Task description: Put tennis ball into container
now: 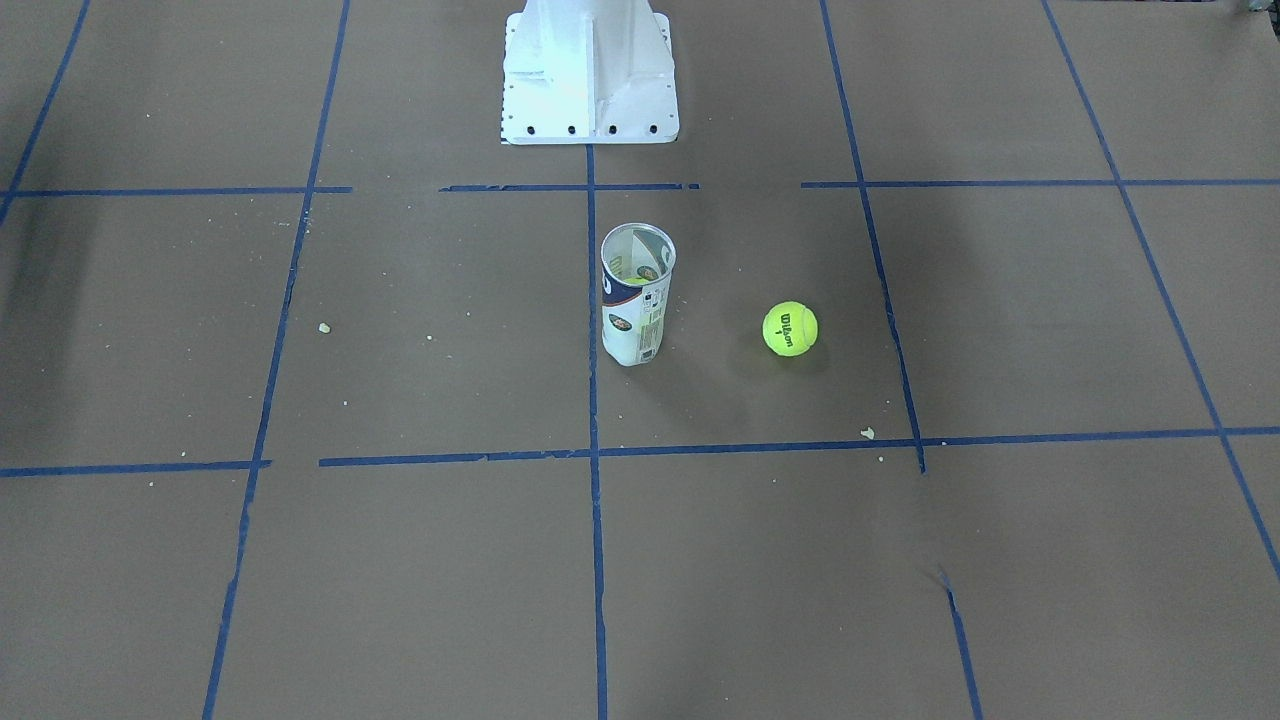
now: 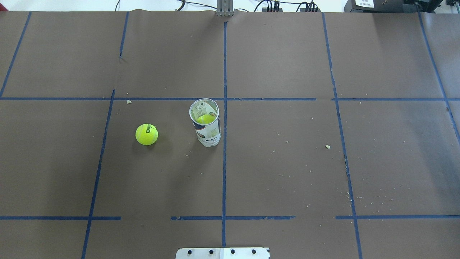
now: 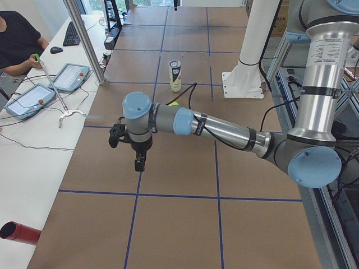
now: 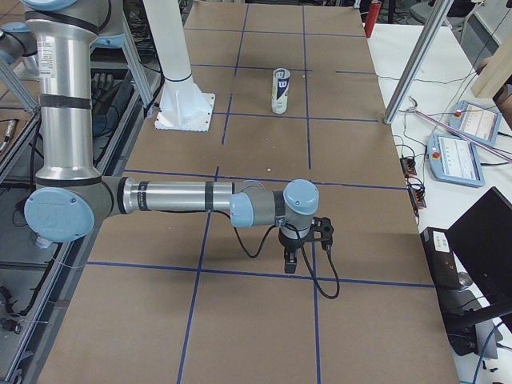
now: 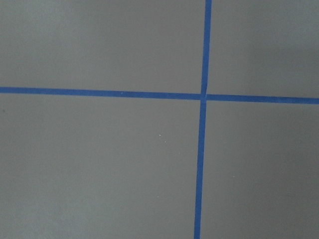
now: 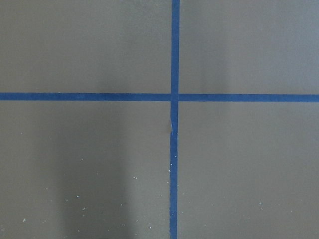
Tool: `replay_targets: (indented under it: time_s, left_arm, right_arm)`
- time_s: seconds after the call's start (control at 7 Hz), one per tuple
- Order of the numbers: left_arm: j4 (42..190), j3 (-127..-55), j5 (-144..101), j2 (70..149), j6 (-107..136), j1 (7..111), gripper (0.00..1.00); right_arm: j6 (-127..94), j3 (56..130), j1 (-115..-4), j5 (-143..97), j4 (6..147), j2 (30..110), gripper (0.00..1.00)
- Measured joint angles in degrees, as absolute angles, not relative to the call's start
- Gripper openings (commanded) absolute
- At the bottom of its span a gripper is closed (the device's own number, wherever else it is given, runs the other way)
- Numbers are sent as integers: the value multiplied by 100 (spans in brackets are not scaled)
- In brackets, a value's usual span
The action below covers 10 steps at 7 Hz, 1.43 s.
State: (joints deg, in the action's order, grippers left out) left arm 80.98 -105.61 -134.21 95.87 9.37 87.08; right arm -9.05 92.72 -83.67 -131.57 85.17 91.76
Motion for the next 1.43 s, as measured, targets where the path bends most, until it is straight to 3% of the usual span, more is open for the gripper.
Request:
replay_targets:
  time_s: [0.29, 0.57, 0.86, 1.43]
  left_arm:
    - [7952, -11636, -13436, 10026, 2860, 7537, 100]
    - [7973, -11923, -13224, 10687, 4336, 6383, 100]
    - [8373, -11729, -12448, 10937, 4871, 5538, 100]
    - [10048, -10503, -11029, 11021, 6163, 4107, 100]
  right_arm:
    - [-905, 9272, -8367, -13157, 8517, 9176, 100]
    - [-905, 9272, -8367, -13157, 8516, 9175, 100]
    - [-905, 9272, -8367, -13157, 8517, 9176, 100]
    - [-905, 9272, -8366, -13157, 8517, 9175, 100]
